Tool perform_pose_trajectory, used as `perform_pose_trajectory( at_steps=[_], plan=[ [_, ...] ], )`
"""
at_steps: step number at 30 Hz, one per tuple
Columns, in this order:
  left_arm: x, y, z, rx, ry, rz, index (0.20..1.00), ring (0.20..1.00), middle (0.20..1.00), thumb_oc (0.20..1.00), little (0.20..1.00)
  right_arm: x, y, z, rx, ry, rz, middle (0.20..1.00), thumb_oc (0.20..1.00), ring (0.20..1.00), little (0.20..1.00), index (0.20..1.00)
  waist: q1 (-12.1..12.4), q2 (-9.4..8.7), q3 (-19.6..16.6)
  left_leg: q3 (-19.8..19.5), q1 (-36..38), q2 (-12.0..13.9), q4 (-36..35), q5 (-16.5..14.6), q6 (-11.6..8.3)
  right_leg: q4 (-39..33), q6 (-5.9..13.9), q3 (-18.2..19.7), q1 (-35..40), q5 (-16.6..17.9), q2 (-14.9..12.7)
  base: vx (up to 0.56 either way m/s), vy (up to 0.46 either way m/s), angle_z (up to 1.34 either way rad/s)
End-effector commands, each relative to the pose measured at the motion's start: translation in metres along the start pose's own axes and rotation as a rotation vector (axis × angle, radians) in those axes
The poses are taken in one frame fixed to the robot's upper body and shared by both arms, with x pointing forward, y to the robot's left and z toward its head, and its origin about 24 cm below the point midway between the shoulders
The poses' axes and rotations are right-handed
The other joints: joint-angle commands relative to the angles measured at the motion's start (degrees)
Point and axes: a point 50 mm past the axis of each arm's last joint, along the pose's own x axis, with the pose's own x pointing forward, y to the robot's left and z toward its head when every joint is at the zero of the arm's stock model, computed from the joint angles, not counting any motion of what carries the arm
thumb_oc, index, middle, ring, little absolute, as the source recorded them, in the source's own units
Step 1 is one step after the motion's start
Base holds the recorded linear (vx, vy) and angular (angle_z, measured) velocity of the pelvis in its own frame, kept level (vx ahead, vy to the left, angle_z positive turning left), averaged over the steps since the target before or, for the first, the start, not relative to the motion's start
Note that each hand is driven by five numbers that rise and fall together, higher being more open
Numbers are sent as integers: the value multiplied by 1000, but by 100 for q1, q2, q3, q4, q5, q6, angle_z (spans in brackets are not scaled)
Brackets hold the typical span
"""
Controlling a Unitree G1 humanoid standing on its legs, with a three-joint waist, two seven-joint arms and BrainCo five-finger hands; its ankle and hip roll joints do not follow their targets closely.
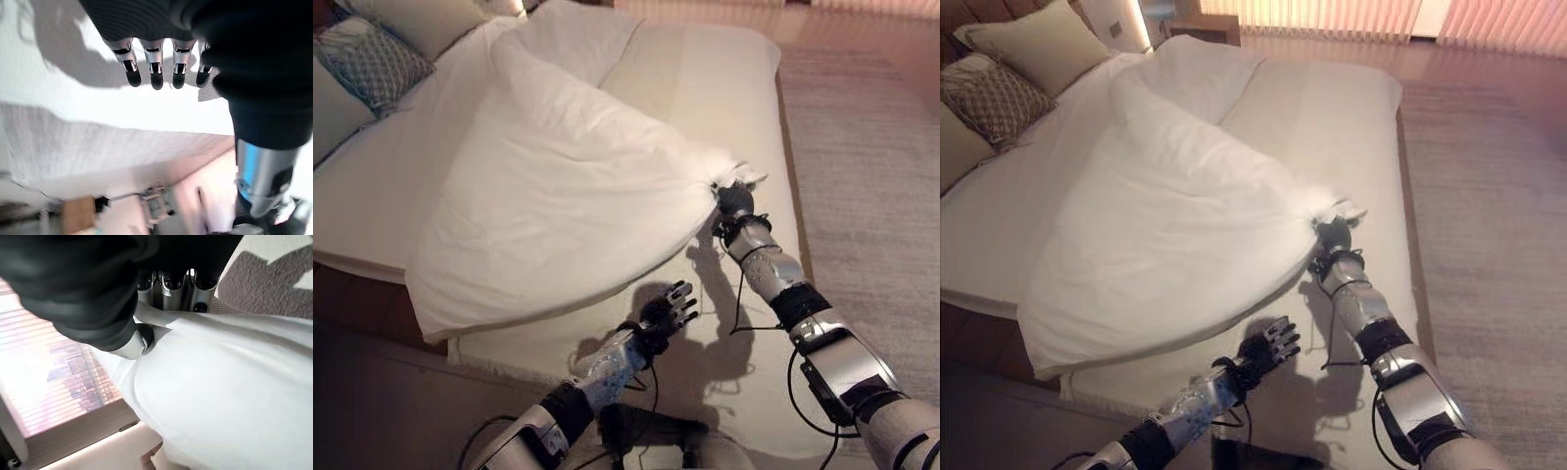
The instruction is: Make the bed
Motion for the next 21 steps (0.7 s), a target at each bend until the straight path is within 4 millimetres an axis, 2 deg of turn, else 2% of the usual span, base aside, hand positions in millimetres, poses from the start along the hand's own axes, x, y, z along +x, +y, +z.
perform_pose_trajectory(
  at_steps=[1, 4, 5, 8, 12, 17, 21],
  plan=[
    [11, -4, -1, -277, -100, 75, 1000, 1000, 1000, 1000, 1000, -4, -14, 29, 66, -169, -40, 200, 200, 200, 200, 200, -66, -77, -1088, 47, 258, -185, 10, -532, -131, 24, 277, -110, 262, 14, -27, 53, -57, -1],
    [13, -4, 9, -359, -161, 112, 1000, 1000, 1000, 1000, 1000, -9, -15, 19, 90, -155, -52, 200, 200, 200, 200, 200, -68, -103, -1146, 31, 313, -172, 10, -554, -135, 24, 260, -136, 335, -24, -11, 32, -35, 1],
    [14, -2, 23, -414, -230, 149, 1000, 1000, 1000, 1000, 1000, -13, -17, 11, 118, -139, -70, 200, 200, 200, 200, 200, -58, -132, -1211, 20, 358, -165, 10, -567, -144, 24, 251, -171, 386, -45, -4, 39, -38, 1],
    [15, 1, 48, -466, -335, 197, 1000, 1000, 1000, 1000, 1000, -18, -19, -1, 150, -116, -93, 200, 200, 200, 200, 200, -54, -164, -1273, -3, 404, -144, 10, -576, -163, 24, 238, -230, 455, -75, -2, 24, -25, 2],
    [13, 4, 72, -481, -433, 250, 1000, 1000, 1000, 1000, 1000, -24, -20, -10, 174, -108, -112, 200, 200, 200, 200, 200, -70, -192, -1313, -28, 460, -130, 10, -595, -179, 24, 217, -286, 545, -105, -1, 16, -16, 3],
    [8, 7, 92, -481, -527, 292, 1000, 1000, 1000, 1000, 1000, -28, -24, -13, 184, -118, -137, 200, 200, 200, 200, 200, -80, -207, -1331, -44, 492, -133, 10, -612, -196, 24, 206, -338, 597, -120, -5, 10, -8, 6],
    [5, 12, 101, -487, -571, 331, 1000, 1000, 1000, 1000, 1000, -29, -26, -14, 193, -125, -157, 200, 200, 200, 200, 200, -79, -216, -1351, -51, 518, -129, 10, -627, -207, 24, 201, -367, 623, -133, 2, 11, -8, 5]
  ],
)
